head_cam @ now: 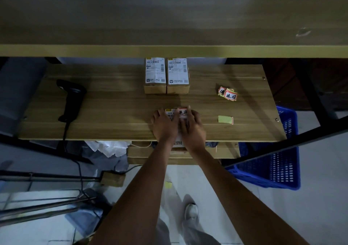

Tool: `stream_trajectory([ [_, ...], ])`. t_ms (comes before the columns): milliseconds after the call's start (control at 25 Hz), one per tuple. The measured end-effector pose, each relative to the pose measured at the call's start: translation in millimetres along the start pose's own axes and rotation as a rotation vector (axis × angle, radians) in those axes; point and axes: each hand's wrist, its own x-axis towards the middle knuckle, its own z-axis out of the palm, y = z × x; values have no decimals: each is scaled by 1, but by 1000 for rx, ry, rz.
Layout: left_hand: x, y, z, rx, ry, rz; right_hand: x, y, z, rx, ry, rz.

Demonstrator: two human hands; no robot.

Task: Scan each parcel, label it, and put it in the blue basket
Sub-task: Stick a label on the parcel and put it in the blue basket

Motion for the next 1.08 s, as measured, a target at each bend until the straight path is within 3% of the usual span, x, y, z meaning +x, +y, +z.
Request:
stream_trajectory([
  [160, 0, -2, 1, -15, 5, -4, 0, 3, -1, 39, -14, 44],
  [440, 1, -3, 1, -37, -16, -22, 0, 6, -24, -252, -204, 42],
  [520, 0, -2, 0, -34, -8, -16, 5, 4, -32, -187, -235, 132],
  [600, 0, -3, 0, -41, -6, -9, 14, -3, -27, -18, -163, 219],
  [680, 0, -3, 0, -33, -12, -14, 17, -15, -15, 51, -106, 135],
  [800, 1, -2, 0, -7, -26, -30, 10, -12, 6, -33, -54, -19],
  [1080, 0, -1, -3, -21, -40, -4, 8, -2, -2, 181, -148, 141],
])
